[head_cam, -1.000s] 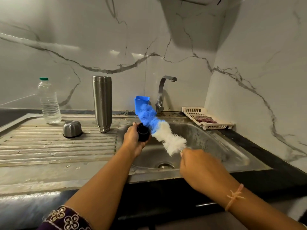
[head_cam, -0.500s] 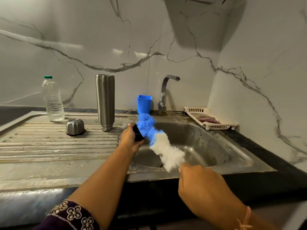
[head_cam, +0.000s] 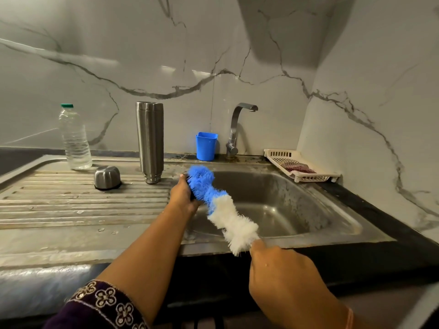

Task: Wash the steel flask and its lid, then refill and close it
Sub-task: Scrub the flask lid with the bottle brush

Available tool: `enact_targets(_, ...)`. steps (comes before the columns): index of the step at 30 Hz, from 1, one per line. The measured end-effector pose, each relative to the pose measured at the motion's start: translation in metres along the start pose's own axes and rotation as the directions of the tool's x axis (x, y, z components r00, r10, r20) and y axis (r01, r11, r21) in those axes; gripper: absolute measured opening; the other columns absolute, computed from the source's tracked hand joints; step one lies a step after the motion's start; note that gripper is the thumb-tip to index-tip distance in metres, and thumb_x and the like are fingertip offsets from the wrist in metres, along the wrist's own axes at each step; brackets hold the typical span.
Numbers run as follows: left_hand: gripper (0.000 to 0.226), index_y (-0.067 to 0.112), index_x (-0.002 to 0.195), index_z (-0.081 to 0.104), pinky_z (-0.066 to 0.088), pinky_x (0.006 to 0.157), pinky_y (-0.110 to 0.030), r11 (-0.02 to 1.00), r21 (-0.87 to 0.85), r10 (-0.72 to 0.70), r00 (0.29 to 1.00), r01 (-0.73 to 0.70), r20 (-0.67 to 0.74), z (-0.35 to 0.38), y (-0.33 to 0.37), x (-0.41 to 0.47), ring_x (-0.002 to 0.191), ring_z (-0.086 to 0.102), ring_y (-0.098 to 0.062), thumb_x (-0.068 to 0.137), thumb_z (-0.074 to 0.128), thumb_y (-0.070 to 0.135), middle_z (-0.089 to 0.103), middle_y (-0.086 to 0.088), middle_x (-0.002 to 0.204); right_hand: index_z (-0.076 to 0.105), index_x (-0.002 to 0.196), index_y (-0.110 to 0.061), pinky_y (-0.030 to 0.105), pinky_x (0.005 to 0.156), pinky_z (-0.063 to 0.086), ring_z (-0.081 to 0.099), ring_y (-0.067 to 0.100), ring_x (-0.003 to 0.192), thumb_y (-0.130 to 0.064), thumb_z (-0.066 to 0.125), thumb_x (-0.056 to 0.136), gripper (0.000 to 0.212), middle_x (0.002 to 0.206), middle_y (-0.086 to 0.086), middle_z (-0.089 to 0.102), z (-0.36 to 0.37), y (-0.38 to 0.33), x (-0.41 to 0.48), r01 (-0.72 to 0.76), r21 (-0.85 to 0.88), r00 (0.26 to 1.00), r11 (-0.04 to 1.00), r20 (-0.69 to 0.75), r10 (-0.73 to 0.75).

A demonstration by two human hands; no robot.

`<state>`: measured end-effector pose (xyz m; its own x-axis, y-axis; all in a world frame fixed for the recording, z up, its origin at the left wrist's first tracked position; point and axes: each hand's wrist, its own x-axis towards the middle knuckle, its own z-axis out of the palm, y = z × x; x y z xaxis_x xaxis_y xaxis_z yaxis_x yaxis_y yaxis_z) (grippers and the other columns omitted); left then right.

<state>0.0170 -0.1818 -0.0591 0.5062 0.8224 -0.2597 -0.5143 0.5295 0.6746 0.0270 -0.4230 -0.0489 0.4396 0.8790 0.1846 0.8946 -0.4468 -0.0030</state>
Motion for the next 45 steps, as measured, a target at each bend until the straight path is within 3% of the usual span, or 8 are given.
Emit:
enact_targets(6, 0.026, 0.007, 0.115, 0.057, 0.056, 0.070, -0.035, 0.991, 0.124, -0.060, 0.992, 0.046, 0.109, 0.011, -0.006, -0.010, 0.082, 0.065, -0.023, 0.097, 0.048, 0.024, 0.066, -0.013, 0.100, 0.051, 0.108, -0.014, 0.030, 0.066, 0.035, 0.060, 0.025, 0.091, -0.016, 0.034, 0.095, 0.021, 0.102, 0.006, 0.063, -0.024, 0.017, 0.030, -0.092, 0.008, 0.994, 0.996, -0.061, 0.093)
enact_targets(12, 0.011, 0.005, 0.090, 0.061, 0.054, 0.079, -0.028, 0.996, 0.089, 0.004, 0.986, -0.019, 0.165, 0.013, -0.005, -0.010, 0.081, 0.064, -0.020, 0.086, 0.066, 0.013, 0.065, -0.014, 0.091, 0.056, 0.098, -0.012, 0.030, 0.063, 0.039, 0.054, 0.024, 0.080, -0.019, 0.035, 0.096, 0.022, 0.083, 0.005, 0.052, -0.032, 0.036, 0.083, -0.164, 0.162, 0.983, 0.973, -0.057, 0.176)
enact_targets(14, 0.040, 0.005, 0.106, 0.057, 0.057, 0.081, -0.030, 0.974, 0.185, 0.102, 0.983, -0.130, 0.151, 0.011, -0.006, -0.005, 0.088, 0.065, -0.022, 0.073, 0.077, 0.016, 0.063, -0.015, 0.107, 0.058, 0.101, -0.012, 0.030, 0.067, 0.040, 0.054, 0.024, 0.080, -0.022, 0.034, 0.098, 0.026, 0.085, 0.005, 0.053, -0.028, 0.041, 0.098, -0.171, 0.232, 0.976, 0.958, -0.093, 0.197)
enact_targets(19, 0.092, 0.032, 0.137, 0.028, 0.049, 0.095, -0.038, 0.586, 0.636, 0.400, 0.862, -0.501, 0.311, 0.005, -0.010, 0.000, 0.106, 0.054, -0.018, 0.066, 0.084, 0.011, 0.053, 0.004, 0.111, 0.051, 0.084, -0.018, 0.029, 0.061, 0.036, 0.055, 0.021, 0.074, -0.028, 0.034, 0.101, 0.027, 0.076, 0.000, 0.053, -0.014, 0.050, 0.115, -0.080, 0.316, 0.987, 0.945, -0.105, 0.119)
enact_targets(23, 0.106, 0.034, 0.140, 0.010, 0.037, 0.101, -0.034, 0.458, 0.726, 0.459, 0.836, -0.514, 0.302, 0.008, -0.012, 0.002, 0.119, 0.051, -0.024, 0.068, 0.083, 0.009, 0.050, -0.010, 0.128, 0.053, 0.078, -0.015, 0.024, 0.051, 0.029, 0.045, 0.010, 0.057, -0.027, 0.037, 0.101, 0.030, 0.065, -0.003, 0.050, -0.015, 0.059, 0.105, -0.039, 0.344, 0.995, 0.938, -0.077, 0.070)
enact_targets(26, 0.104, 0.029, 0.142, 0.008, 0.041, 0.095, -0.033, 0.441, 0.787, 0.487, 0.852, -0.431, 0.194, 0.006, -0.010, 0.004, 0.117, 0.053, -0.029, 0.071, 0.082, 0.010, 0.054, -0.015, 0.127, 0.055, 0.077, -0.011, 0.028, 0.053, 0.033, 0.045, 0.013, 0.055, -0.027, 0.040, 0.100, 0.032, 0.062, 0.000, 0.052, -0.020, 0.065, 0.094, -0.037, 0.354, 0.997, 0.934, -0.047, 0.058)
enact_targets(35, 0.103, 0.026, 0.148, 0.002, 0.038, 0.073, -0.019, 0.333, 0.795, 0.505, 0.808, -0.508, 0.304, 0.005, -0.011, 0.004, 0.078, 0.053, -0.004, 0.077, 0.074, 0.004, 0.055, 0.012, 0.091, 0.043, 0.068, -0.020, 0.028, 0.054, 0.035, 0.046, 0.012, 0.060, -0.029, 0.034, 0.100, 0.034, 0.066, -0.002, 0.048, -0.029, 0.058, 0.083, -0.053, 0.179, 0.998, 0.982, 0.029, 0.049)
enact_targets(45, 0.096, 0.020, 0.147, 0.002, 0.039, 0.078, -0.028, 0.308, 0.841, 0.470, 0.840, -0.445, 0.272, 0.001, -0.012, 0.009, 0.091, 0.060, -0.014, 0.080, 0.071, 0.006, 0.063, 0.003, 0.099, 0.043, 0.075, -0.024, 0.028, 0.057, 0.038, 0.052, 0.014, 0.066, -0.033, 0.030, 0.100, 0.030, 0.068, -0.006, 0.049, -0.039, 0.048, 0.060, -0.016, 0.072, 1.000, 0.997, -0.007, 0.017)
